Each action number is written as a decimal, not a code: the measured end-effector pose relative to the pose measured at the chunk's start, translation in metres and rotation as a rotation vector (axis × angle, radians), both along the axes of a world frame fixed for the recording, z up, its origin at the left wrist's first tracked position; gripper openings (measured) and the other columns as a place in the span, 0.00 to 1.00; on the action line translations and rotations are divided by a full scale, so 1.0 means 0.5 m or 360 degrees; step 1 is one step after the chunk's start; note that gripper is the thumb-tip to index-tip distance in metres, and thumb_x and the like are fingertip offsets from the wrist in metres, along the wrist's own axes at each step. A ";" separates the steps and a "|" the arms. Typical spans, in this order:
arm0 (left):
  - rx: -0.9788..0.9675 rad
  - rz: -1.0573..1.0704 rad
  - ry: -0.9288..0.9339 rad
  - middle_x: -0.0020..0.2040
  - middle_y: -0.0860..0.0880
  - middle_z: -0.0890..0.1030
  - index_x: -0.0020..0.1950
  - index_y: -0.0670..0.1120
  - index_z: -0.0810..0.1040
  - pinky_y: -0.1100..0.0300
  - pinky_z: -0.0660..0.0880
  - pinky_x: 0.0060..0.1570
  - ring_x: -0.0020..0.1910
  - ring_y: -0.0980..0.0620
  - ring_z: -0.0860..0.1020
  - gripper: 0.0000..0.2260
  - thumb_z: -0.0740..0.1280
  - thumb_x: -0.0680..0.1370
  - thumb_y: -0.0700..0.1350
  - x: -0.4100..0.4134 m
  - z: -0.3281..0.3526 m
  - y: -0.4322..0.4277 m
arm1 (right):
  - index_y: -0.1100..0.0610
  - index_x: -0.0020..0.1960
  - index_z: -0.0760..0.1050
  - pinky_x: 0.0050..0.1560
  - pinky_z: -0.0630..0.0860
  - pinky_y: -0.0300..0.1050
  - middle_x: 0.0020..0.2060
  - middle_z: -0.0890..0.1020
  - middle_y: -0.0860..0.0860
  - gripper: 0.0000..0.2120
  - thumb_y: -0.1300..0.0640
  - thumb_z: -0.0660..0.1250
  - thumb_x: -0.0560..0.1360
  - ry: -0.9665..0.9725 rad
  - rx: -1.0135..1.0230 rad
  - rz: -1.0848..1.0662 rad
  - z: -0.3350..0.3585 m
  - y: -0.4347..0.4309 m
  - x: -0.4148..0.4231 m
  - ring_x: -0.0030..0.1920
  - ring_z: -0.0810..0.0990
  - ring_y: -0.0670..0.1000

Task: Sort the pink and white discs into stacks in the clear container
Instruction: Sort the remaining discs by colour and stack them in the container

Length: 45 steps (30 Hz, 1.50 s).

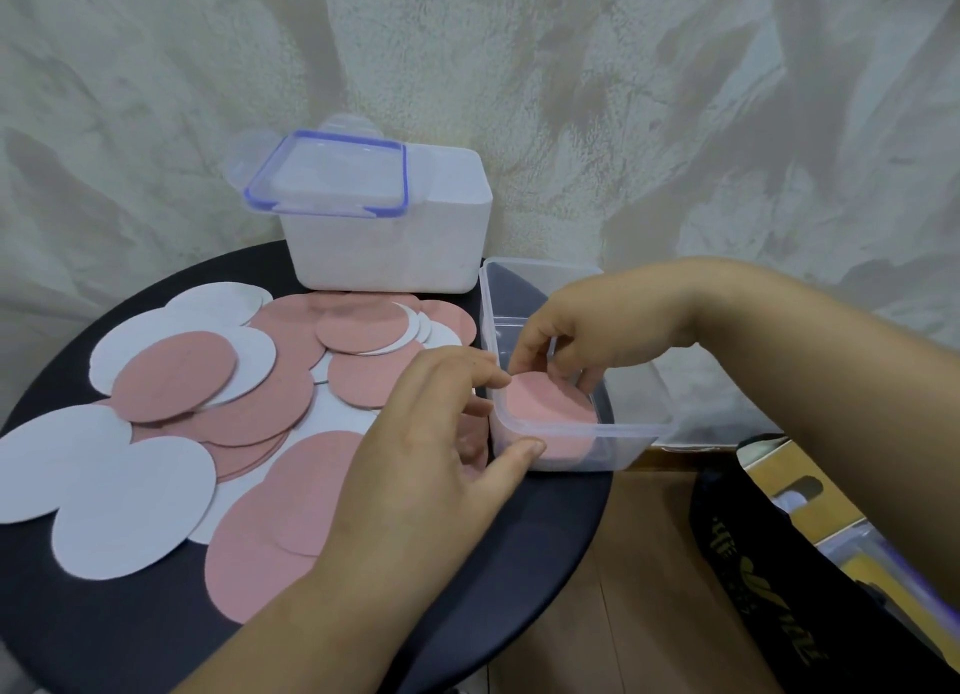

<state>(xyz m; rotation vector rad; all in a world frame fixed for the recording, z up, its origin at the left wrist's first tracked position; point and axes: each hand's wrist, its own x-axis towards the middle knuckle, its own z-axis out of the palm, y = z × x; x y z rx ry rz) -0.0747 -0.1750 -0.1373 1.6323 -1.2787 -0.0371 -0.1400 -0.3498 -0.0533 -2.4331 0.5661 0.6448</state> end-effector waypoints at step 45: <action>0.0269 0.0148 -0.0779 0.57 0.48 0.80 0.55 0.45 0.80 0.54 0.67 0.63 0.57 0.52 0.74 0.15 0.63 0.74 0.51 0.045 -0.084 0.320 | 0.48 0.62 0.75 0.65 0.55 0.25 0.60 0.71 0.36 0.26 0.36 0.58 0.71 -0.1415 -0.0524 -0.0088 -0.189 0.314 -0.116 0.65 0.63 0.34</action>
